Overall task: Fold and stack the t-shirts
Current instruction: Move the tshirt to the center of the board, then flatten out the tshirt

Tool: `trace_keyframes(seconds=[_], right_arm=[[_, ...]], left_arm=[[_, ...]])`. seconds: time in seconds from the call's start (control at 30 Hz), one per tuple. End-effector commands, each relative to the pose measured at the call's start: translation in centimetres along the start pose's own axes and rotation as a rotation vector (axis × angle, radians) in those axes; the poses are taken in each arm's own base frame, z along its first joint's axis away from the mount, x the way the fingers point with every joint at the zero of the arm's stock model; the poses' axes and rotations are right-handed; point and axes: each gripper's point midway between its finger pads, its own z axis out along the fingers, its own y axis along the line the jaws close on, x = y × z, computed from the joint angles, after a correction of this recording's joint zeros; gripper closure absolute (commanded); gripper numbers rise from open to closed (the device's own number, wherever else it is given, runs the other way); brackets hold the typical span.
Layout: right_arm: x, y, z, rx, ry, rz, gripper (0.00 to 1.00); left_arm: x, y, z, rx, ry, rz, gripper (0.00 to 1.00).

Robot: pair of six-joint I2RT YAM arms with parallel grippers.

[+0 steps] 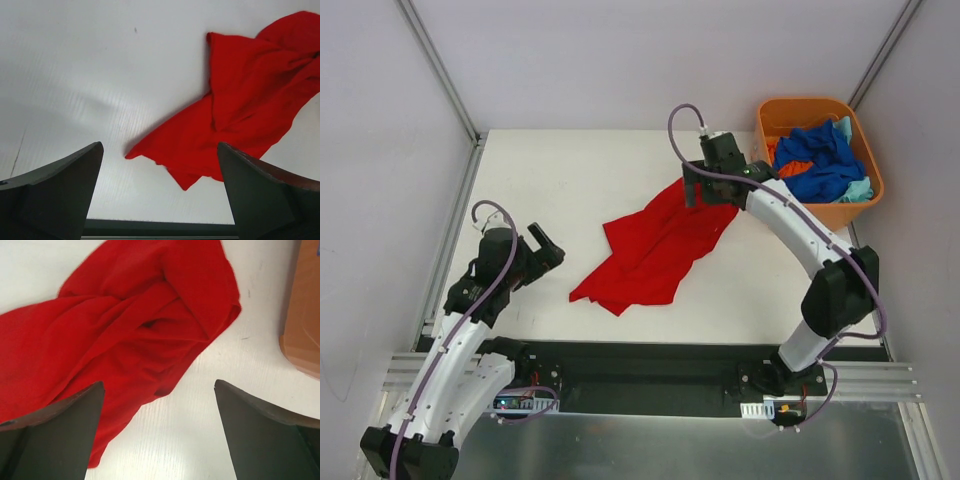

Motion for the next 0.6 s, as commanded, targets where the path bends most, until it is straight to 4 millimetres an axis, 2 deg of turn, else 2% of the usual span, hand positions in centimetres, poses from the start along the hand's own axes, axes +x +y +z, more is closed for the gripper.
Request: trace_keyframes(seconds=[0.0,0.03,0.07,0.1,0.13,0.17,0.2,0.23,0.27,0.3,0.37,0.47,0.53,0.57], right_arm=[[0.6,5.9,-4.6,-0.177,-0.086,-0.189,0.03],[1.6,7.5,-4.5,-0.233,-0.072,-0.219,0.03],[2.7,10.1,-5.1,-0.296,-0.067,-0.265,0.02],[3.6,11.6,-4.6,-0.318,-0.043,-0.278,0.02],[3.3,13.2,-5.0,-0.345,-0.049,-0.282,0.01],[4.3,15.1,-5.4,-0.368,-0.031,-0.311,0.01],[5.2,16.0,-3.8,-0.330,0.008,-0.311,0.01],[5.2,16.9,-3.5,-0.319,0.010,-0.319,0.01],[3.6,18.6,-4.0,-0.324,-0.027,-0.308,0.01],[3.9,19.5,-2.1,-0.287,-0.002,-0.298,0.03],[2.5,21.8,-0.3,-0.289,-0.016,-0.293,0.05],[1.6,23.8,2.6,-0.264,-0.027,-0.301,0.07],[1.1,24.9,3.8,-0.280,-0.039,-0.331,0.08],[2.1,25.5,5.7,-0.280,-0.013,-0.356,0.08]], left_arm=[[2.9,2.0,0.2,-0.076,0.099,-0.068,0.01],[3.6,2.3,0.3,-0.086,0.126,-0.078,0.01],[4.7,2.8,0.7,-0.107,0.164,-0.097,0.01],[5.4,3.1,1.0,-0.117,0.190,-0.107,0.01],[6.1,3.4,1.2,-0.129,0.213,-0.117,0.01],[7.6,3.9,1.6,-0.151,0.273,-0.149,0.01],[8.4,4.1,1.7,-0.161,0.304,-0.166,0.01],[9.4,4.3,1.8,-0.172,0.345,-0.187,0.01],[9.9,4.6,2.3,-0.193,0.366,-0.203,0.03],[10.2,4.8,2.5,-0.208,0.376,-0.207,0.04],[10.2,4.9,3.3,-0.230,0.381,-0.225,0.07],[10.1,3.5,4.6,-0.173,0.385,-0.249,0.10],[10.5,3.0,5.3,-0.141,0.403,-0.262,0.11],[11.2,2.7,5.6,-0.132,0.441,-0.273,0.11]])
